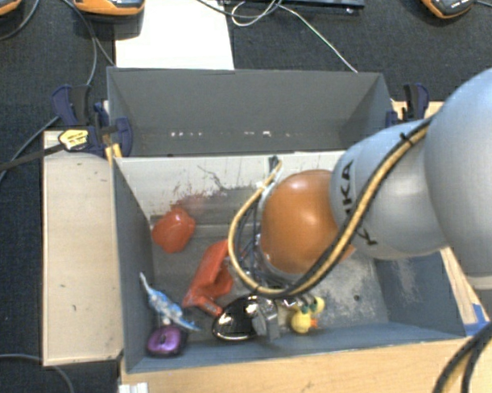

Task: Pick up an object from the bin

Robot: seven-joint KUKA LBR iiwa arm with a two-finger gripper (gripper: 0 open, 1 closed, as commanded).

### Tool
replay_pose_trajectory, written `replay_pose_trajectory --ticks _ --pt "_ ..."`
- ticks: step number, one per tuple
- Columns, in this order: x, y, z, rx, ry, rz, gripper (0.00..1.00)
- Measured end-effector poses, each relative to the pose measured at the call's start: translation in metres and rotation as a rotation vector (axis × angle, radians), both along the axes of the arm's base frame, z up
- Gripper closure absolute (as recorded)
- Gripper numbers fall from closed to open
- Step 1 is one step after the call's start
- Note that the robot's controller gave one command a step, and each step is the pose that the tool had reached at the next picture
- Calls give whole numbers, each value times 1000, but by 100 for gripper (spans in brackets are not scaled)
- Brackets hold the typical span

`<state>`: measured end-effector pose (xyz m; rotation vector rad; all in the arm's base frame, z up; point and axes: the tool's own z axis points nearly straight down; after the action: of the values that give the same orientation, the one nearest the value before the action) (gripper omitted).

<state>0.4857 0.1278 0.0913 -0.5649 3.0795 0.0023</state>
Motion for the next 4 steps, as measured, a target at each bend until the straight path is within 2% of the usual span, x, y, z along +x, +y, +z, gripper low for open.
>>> replay_pose_trajectory --ticks 2,3,4 --pt "-3 -11 -8 -16 13 -15 0" --pt "-2 -10 -9 -16 11 -15 0" --pt "14 -10 -22 -17 14 249 100"
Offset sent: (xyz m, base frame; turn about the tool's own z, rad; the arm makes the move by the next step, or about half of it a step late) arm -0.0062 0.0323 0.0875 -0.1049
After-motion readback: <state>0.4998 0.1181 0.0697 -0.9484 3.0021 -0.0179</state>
